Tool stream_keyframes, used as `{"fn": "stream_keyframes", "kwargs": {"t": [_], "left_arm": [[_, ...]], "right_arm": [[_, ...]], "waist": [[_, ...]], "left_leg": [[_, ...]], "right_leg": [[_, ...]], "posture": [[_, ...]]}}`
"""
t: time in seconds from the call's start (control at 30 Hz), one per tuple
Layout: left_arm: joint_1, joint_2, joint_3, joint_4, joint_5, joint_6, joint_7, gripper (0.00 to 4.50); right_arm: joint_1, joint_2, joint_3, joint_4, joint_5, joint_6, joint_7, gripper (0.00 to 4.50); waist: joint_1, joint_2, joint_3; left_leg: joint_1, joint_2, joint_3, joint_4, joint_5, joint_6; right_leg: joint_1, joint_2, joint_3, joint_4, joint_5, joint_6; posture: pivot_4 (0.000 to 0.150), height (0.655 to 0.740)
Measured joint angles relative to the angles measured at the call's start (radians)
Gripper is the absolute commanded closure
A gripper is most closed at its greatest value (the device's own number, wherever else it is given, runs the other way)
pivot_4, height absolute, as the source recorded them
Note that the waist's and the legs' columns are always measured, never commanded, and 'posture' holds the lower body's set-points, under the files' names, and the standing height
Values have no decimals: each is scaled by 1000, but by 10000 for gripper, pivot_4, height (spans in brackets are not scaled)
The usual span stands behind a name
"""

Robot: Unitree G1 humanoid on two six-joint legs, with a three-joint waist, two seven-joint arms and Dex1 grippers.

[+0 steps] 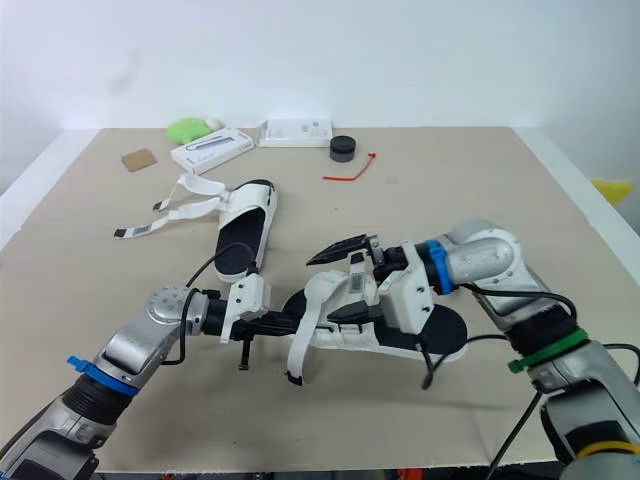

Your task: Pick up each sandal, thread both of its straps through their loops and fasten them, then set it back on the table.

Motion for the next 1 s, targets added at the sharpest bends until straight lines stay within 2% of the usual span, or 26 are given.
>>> {"fn": "stream_keyframes", "kwargs": {"t": [0.17,0.2,0.23,0.27,0.37,0.53,0.63,0.9,1.0], "left_arm": [[-1,-1,-1,1,0,0,-9,45000],[-3,-2,-2,1,0,0,-9,45000],[-3,-2,-3,1,0,0,-10,45000],[-3,-2,-5,1,0,0,-13,45000],[-7,-2,-5,1,0,0,-14,45000],[-13,-2,-3,2,-1,5,-16,45000],[-19,-3,-1,3,-6,20,-16,45000],[-25,-8,-1,2,-8,31,-19,45000],[-27,-12,0,2,-8,40,-17,45000]], "right_arm": [[20,-138,-58,-303,386,640,-146,315],[27,-190,-62,-381,555,832,-238,315],[35,-213,-61,-418,634,919,-278,315],[59,-244,-56,-480,780,1093,-367,315],[75,-242,-53,-514,879,1291,-473,315],[76,-215,-76,-503,1030,1447,-592,315],[69,-154,-81,-452,1130,1532,-702,315],[69,-48,-70,-336,1141,1664,-839,315],[73,-15,-83,-321,1068,1695,-826,315]], "waist": [[6,1,0],[9,1,0],[10,0,0],[10,-1,-1],[11,0,-1],[12,0,-1],[11,-1,-1],[12,-1,-1],[12,-1,-2]], "left_leg": [[-2,1,-3,0,0,0],[-3,2,-5,0,0,0],[-4,2,-7,0,0,0],[-5,3,-10,0,0,-1],[-7,2,-10,0,0,-1],[-8,2,-10,0,0,-1],[-9,2,-10,0,0,-1],[-14,1,-11,1,0,-1],[-14,1,-11,2,0,-1]], "right_leg": [[-2,0,-6,1,-2,-1],[-2,0,-7,1,-3,-1],[-2,0,-8,1,-5,-1],[-2,0,-10,0,-7,0],[-4,0,-11,0,-6,1],[-4,1,-12,0,-6,3],[-4,2,-12,-1,-6,3],[-6,2,-12,-1,-6,4],[-6,3,-12,-1,-5,5]], "posture": [[1500,7400],[1500,7400],[1500,7400],[1500,7400],[1500,7400],[1500,7400],[1500,7400],[1500,7400],[1500,7400]]}}
